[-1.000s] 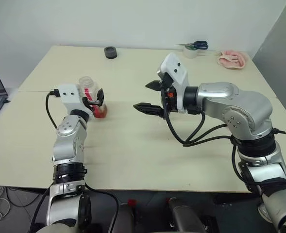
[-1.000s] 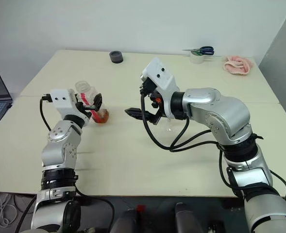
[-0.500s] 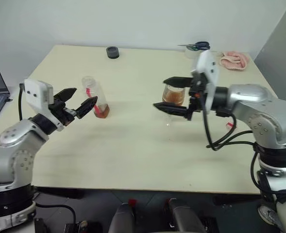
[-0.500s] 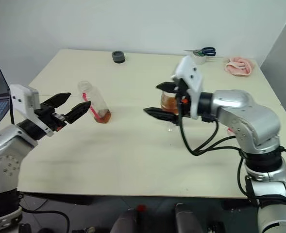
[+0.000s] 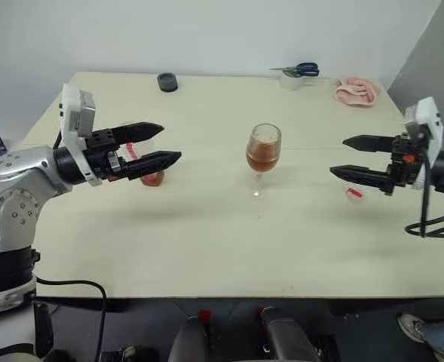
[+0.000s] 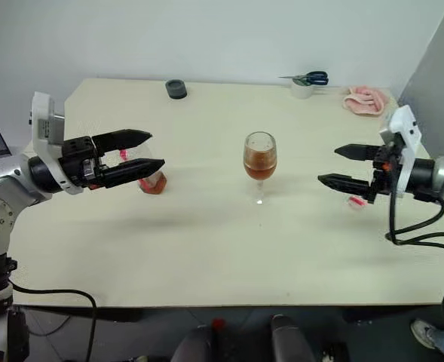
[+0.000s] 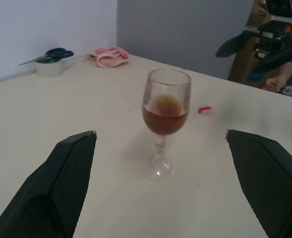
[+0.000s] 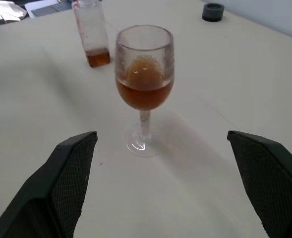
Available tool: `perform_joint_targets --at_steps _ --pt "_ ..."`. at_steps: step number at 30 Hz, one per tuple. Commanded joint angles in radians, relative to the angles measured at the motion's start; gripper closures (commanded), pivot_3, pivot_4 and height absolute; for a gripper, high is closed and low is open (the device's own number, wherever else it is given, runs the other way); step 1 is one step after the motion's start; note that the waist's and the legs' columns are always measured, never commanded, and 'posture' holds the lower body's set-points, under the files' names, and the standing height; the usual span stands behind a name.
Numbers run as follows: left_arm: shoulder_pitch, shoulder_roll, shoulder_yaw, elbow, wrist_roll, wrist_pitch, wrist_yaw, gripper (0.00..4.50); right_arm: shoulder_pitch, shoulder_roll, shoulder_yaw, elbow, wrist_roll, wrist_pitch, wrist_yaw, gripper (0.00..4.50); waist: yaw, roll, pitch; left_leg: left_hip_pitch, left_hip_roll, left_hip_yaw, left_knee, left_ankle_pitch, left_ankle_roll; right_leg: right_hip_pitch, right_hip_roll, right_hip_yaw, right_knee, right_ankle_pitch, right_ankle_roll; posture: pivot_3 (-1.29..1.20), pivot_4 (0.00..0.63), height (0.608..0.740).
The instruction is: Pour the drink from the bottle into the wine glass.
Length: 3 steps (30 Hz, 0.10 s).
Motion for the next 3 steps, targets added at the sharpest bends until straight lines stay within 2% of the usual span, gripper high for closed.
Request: perform_joint_targets --at_steps 1,3 --pt "-0.024 0.035 0.028 0.011 -0.012 -0.014 -0.048 0.02 -0.01 -0.025 -0.061 -0.038 0.047 -0.029 0.038 0.0 0.001 0.0 0.0 0.0 0.0 0.0 0.0 0.0 0.0 0.0 0.0 0.0 0.0 0.0 0.0 0.0 0.15 0.74" --pt "-0.031 0.034 0.038 0.023 -0.01 -0.02 -0.047 0.02 -0.013 -0.03 -0.058 -0.031 0.044 -0.037 0.043 0.0 0.003 0.0 0.0 0.0 0.0 0.0 0.0 0.0 0.0 0.001 0.0 0.0 0.0 0.0 0.0 0.0 0.15 0.74"
